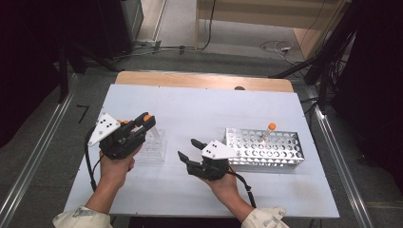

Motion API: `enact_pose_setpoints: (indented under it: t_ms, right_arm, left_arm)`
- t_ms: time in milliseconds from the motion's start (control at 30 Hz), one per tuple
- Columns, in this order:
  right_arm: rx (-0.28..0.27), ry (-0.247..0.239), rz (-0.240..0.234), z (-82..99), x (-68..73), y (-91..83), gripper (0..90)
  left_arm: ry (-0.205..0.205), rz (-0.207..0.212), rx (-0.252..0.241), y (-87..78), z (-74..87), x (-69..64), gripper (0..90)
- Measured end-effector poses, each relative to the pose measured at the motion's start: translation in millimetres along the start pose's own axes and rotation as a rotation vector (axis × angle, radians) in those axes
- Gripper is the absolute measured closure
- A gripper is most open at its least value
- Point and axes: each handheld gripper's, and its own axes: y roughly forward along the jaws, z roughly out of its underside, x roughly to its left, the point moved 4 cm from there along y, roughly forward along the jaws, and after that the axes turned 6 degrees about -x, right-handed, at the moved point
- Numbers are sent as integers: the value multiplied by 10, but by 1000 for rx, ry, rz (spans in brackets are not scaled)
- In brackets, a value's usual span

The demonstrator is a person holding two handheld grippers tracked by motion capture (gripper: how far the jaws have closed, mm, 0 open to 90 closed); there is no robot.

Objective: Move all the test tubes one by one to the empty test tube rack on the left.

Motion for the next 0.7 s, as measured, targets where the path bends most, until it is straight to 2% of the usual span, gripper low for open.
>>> enact_pose_setpoints:
  t_ms: [200,500,700]
  right_arm:
    - [6,-3,0,9,4,1,387]
    - [10,5,-2,10,-7,-8,354]
    - [11,4,-3,17,-5,-6,354]
  left_arm:
    - [17,-45,4,-2,-11,112,693]
    - [47,-115,36,83,103,309,693]
    - [71,-141,35,119,119,369,693]
